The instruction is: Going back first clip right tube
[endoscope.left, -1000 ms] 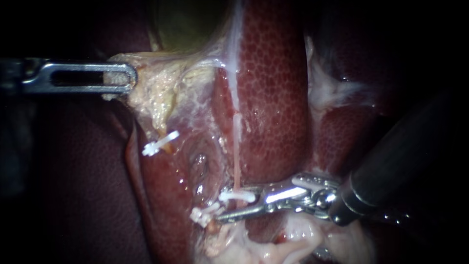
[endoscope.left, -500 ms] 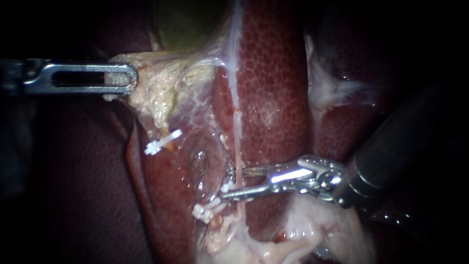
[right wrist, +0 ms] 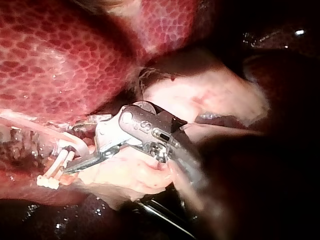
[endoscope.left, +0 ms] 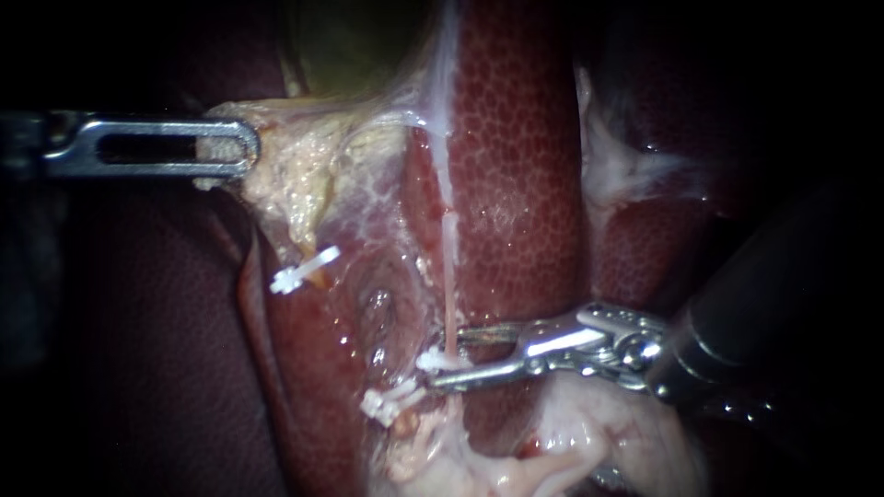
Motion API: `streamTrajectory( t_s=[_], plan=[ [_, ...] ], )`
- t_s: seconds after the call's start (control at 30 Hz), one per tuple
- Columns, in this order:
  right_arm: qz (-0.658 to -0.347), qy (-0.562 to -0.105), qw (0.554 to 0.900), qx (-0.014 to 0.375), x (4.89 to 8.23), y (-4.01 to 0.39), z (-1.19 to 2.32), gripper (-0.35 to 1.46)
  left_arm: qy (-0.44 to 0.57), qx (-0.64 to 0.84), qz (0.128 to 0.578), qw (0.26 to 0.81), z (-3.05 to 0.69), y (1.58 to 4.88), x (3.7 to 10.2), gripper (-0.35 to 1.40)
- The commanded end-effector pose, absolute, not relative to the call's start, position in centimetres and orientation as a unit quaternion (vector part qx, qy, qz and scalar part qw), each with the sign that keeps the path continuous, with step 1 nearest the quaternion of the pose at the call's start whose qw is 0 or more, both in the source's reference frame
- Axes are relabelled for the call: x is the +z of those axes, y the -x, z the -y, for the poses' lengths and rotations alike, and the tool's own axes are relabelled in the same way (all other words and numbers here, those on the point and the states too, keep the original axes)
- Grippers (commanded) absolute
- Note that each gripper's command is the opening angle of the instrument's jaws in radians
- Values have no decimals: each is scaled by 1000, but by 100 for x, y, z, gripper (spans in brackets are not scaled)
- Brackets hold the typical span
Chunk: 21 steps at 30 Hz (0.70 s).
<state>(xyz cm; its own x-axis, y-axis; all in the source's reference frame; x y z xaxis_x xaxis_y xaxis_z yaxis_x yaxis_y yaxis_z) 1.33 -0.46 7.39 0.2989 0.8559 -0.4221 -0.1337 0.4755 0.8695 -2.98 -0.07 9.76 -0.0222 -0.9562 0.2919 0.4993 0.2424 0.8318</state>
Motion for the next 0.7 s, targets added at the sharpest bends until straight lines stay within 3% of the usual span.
streamTrajectory(
  t_s=[0.03, 0.33, 0.7],
  plan=[
    [-481, -373, 713, 347, 738, -127, 44, 60, -257, -559, 445, 651, 7, 298, 976, -35],
    [-502, -351, 726, 313, 697, -70, 14, 60, -257, -559, 445, 651, 7, 298, 976, -35],
    [-557, -299, 741, 228, 622, -64, -10, 60, -256, -559, 445, 651, 8, 298, 976, -35]
  ],
)
